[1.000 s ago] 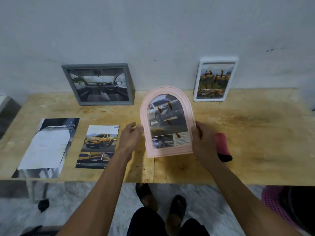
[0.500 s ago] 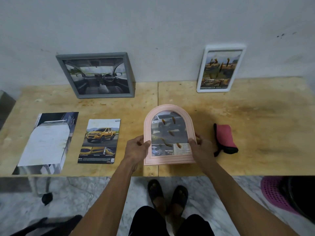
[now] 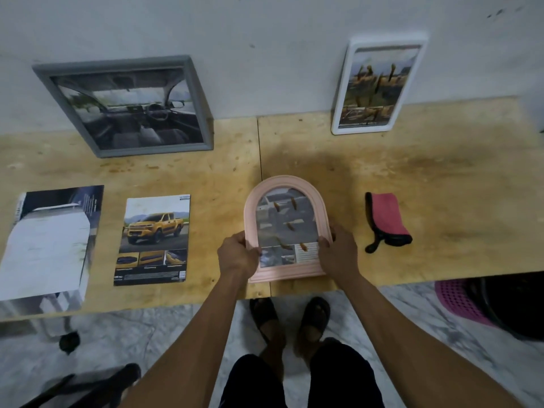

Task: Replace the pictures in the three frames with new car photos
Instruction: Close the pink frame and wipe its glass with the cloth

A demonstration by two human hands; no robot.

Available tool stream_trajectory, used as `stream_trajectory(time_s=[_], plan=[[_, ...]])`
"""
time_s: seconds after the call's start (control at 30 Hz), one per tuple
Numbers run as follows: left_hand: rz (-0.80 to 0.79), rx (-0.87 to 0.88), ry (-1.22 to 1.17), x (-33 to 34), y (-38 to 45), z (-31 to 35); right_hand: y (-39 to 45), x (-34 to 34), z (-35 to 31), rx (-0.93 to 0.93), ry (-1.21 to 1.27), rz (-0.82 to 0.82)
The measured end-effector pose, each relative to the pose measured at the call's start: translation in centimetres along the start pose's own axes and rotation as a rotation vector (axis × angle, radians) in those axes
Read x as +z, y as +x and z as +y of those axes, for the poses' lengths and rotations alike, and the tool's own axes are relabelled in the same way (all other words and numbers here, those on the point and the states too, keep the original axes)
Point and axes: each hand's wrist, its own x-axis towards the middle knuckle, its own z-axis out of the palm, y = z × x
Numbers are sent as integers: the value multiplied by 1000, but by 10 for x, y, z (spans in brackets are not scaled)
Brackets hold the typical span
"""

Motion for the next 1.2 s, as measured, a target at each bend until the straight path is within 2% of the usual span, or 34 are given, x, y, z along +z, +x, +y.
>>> stream_trajectory(time_s=[0.23,0.27,0.37,0.43,0.53,0.63,0.87,1.0,1.2], plan=[[65,5,38,9,-9,5,11,-4,9,-51,-179,-43],[74,6,48,10,-9,6,12,-11,5,-63,-205,10],[93,21,83,15,-9,5,22,-40,-2,-52,-386,344],[106,28,100,17,-9,5,35,-64,4,28,-466,434],[120,30,94,20,-12,5,55,-86,23,213,-496,285],[134,48,104,21,-11,5,65,-84,37,263,-492,125],[173,158,178,20,-6,-4,49,-60,22,27,-192,250],[244,322,307,20,1,-14,39,-38,-10,-178,-94,200],[264,444,512,20,31,-15,46,-8,-35,-355,-246,147]])
